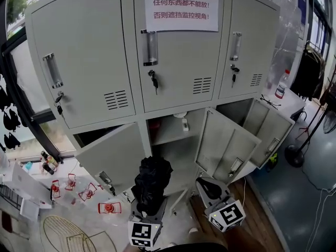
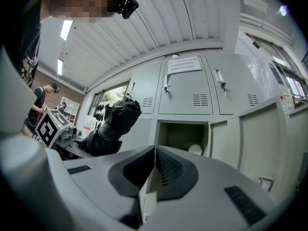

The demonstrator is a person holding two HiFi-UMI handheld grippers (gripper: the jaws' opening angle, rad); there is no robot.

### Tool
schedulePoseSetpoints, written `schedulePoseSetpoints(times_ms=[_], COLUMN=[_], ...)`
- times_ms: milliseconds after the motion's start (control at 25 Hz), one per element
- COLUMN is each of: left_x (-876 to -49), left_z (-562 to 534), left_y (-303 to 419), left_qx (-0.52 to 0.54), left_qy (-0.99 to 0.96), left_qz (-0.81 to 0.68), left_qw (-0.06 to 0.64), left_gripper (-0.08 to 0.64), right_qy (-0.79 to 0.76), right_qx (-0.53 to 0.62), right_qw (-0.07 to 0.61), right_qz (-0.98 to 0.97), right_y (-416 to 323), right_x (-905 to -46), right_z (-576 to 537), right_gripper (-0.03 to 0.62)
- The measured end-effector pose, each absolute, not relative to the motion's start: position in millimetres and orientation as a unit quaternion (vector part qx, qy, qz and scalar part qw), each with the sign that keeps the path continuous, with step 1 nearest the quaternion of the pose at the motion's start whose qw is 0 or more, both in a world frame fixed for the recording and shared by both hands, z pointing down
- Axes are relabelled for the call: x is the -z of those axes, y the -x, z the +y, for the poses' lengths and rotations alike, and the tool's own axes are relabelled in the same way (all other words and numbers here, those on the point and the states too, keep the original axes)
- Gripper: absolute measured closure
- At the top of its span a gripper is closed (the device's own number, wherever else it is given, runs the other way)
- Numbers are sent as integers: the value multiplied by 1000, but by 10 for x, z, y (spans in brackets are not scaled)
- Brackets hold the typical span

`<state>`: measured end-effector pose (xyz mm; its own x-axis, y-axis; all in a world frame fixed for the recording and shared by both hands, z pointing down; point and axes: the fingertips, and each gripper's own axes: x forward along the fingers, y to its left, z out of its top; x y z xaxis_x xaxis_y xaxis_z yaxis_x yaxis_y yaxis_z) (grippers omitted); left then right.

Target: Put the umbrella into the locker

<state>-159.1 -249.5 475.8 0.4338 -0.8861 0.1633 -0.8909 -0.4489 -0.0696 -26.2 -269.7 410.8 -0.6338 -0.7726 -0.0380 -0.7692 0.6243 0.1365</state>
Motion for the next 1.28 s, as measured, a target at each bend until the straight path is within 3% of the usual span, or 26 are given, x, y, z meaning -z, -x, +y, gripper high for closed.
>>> schedulePoseSetpoints(times_ms=[1280], left_x=[-5805], left_z=[-3462], left_y=[1027], left_qx=[-143], left_qy=[-855], left_qz=[-487], left_qw=[108], left_gripper=[304], right_qy=[-376], right_qx=[60], right_qw=[23], right_qz=[-924], right_y=[263], right_x=[-4259], right_z=[-3943], right_gripper=[560])
